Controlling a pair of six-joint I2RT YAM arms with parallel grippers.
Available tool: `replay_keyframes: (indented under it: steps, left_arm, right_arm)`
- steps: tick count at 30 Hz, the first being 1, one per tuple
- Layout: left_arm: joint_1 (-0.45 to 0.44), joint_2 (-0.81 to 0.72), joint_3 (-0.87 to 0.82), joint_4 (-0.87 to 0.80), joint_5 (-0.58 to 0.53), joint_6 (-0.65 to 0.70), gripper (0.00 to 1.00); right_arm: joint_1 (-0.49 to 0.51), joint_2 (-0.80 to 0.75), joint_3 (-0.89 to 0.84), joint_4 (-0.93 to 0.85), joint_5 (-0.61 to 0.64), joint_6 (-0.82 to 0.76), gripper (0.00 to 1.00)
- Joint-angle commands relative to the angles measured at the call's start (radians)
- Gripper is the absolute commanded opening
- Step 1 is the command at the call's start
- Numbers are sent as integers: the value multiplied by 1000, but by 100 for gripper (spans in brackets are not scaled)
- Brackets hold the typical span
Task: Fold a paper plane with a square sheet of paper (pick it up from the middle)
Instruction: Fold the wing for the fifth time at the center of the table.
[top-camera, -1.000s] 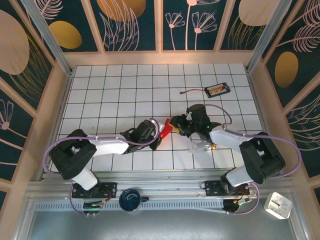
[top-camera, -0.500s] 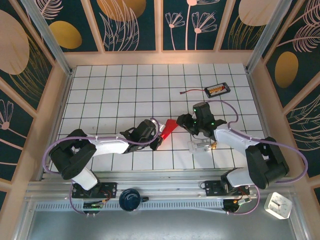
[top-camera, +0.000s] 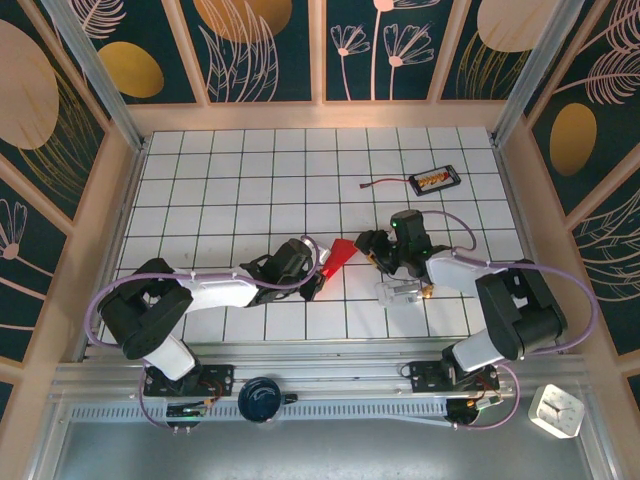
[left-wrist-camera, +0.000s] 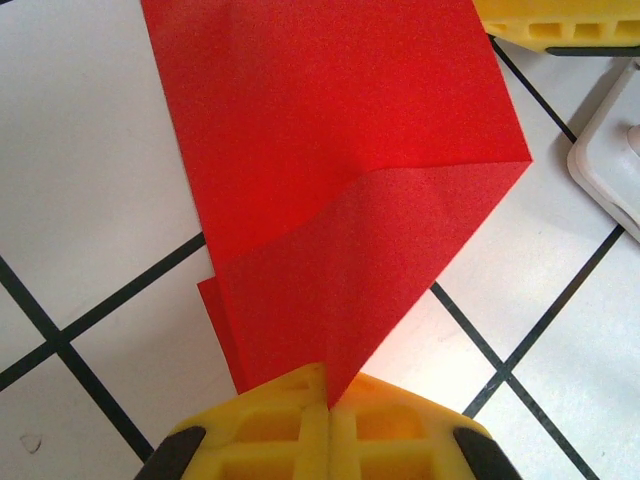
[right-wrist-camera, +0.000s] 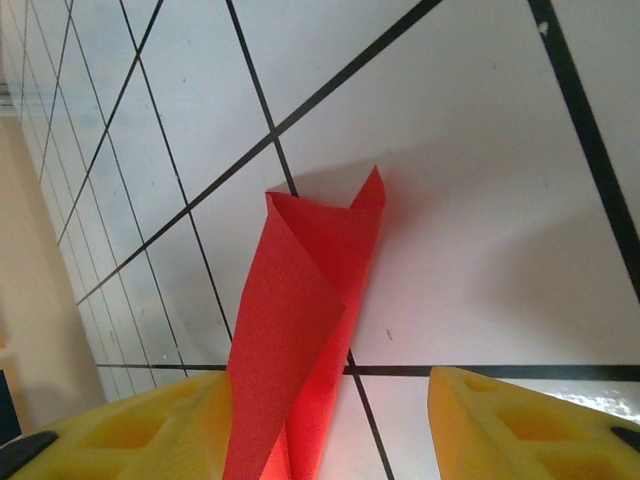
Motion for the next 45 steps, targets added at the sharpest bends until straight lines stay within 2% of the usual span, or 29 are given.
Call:
replay_keyframes:
  steps: [1, 10, 20, 24, 30, 45]
  left_arm:
    - [1, -2, 15, -10, 5, 20, 0]
    - [1, -2, 15, -13, 4, 30, 0]
    - [1, -2, 16, -29, -2, 51, 0]
    - [-5, 0, 23, -45, -16, 60, 0]
    - [-23, 5, 35, -73, -50, 78, 0]
    - [-83, 40, 81, -161, -175, 125, 0]
  right_arm:
    - [1, 36, 35, 56, -23, 17, 53]
    - [4, 105, 80, 71, -26, 15, 37]
    - [1, 135, 132, -10, 3, -39, 10]
    - [-1, 140, 159, -59, 26, -73, 4]
    - [-11, 150, 185, -107, 34, -104, 0]
    - [-46, 180, 246, -206, 0, -184, 0]
